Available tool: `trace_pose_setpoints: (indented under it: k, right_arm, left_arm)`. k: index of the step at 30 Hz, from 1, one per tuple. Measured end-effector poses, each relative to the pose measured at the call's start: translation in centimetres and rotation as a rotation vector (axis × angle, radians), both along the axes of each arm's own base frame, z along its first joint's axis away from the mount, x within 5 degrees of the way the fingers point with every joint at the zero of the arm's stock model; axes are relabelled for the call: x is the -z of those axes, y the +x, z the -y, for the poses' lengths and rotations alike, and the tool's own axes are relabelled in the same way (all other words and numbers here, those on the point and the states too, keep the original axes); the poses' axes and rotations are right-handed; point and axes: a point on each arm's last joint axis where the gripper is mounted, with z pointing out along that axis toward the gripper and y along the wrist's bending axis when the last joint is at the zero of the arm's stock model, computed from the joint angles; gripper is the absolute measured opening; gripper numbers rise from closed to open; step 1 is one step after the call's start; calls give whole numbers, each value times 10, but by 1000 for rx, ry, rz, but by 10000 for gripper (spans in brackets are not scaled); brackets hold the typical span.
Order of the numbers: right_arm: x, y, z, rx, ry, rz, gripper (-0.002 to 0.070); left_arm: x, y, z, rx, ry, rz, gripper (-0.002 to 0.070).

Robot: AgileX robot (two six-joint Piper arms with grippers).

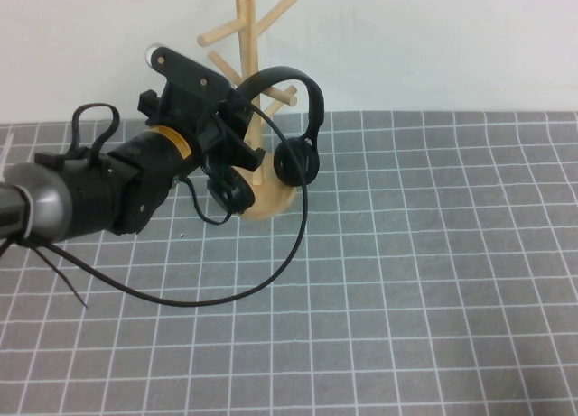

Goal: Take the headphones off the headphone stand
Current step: Pick up the headphones from the headphone stand

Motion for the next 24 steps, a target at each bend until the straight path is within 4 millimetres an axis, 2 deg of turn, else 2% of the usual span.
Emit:
trace_pose_setpoints:
  k: [6,10,24]
  right_arm:
    - [0,0,0,0,0,0,-9]
    - [0,0,0,0,0,0,-9]
    - [0,0,0,0,0,0,-9]
  left_arm:
    - [0,0,0,0,0,0,267]
    - [0,0,0,5,7,3,186]
    - [0,0,0,7,11,3,185]
